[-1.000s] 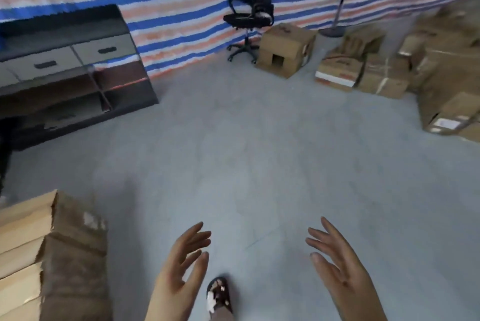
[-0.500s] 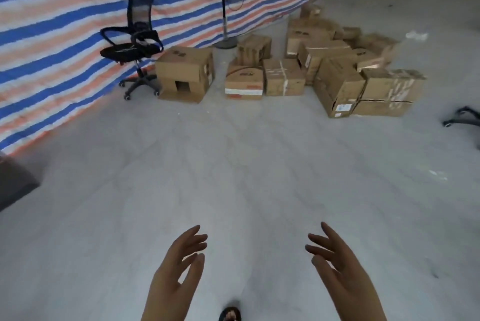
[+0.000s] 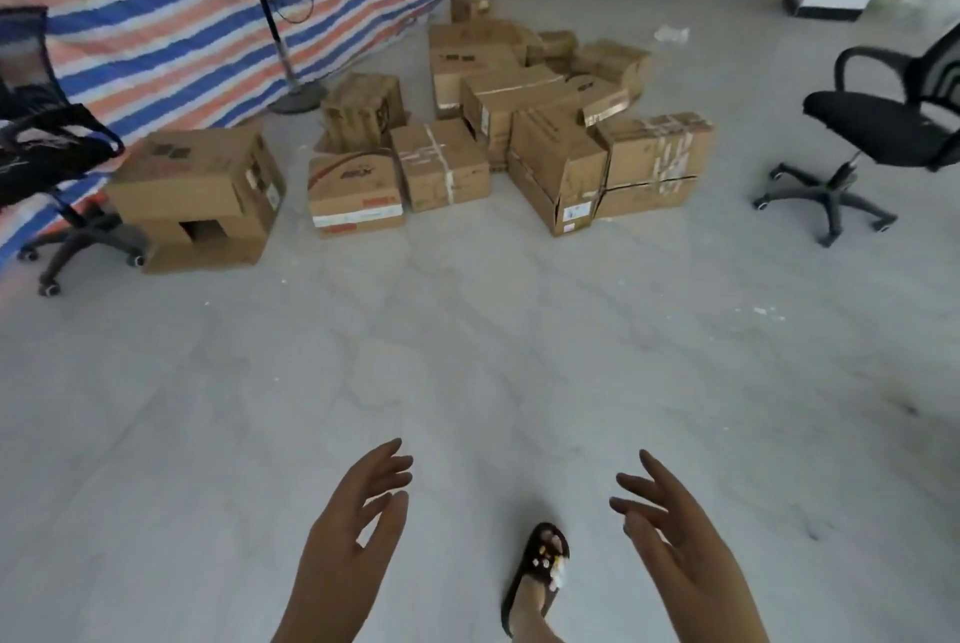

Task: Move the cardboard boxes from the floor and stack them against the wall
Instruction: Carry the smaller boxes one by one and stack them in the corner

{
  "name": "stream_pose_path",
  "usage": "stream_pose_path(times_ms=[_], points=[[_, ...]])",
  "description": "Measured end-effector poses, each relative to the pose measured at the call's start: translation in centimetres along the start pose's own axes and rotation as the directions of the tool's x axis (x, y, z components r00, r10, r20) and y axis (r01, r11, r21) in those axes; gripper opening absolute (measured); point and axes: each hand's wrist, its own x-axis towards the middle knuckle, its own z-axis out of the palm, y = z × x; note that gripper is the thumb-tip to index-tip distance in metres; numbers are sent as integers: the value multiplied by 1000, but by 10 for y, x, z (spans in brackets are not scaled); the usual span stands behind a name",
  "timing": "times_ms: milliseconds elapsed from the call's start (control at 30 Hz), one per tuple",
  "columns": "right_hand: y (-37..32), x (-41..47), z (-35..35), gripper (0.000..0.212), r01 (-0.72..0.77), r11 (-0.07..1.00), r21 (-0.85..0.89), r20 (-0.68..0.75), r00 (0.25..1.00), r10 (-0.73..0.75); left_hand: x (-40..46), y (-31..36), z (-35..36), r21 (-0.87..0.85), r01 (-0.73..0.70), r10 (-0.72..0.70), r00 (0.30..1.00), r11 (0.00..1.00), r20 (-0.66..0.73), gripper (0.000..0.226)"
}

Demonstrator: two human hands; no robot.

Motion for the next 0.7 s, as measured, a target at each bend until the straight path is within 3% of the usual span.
stream_pose_path(times_ms=[133, 333, 700], points=[[-26, 105, -26, 50, 23, 1000, 0, -42, 999, -23, 99, 24, 53, -32, -33, 33, 999, 999, 13, 54], [-41, 214, -46, 50, -19, 1000, -21, -57, 998, 18, 197, 46, 113, -39, -32, 35, 995, 999, 93, 41], [-65, 480, -38, 48, -29, 999, -17, -173, 985, 26, 476, 54, 188, -13, -36, 38, 982, 999, 184, 61]])
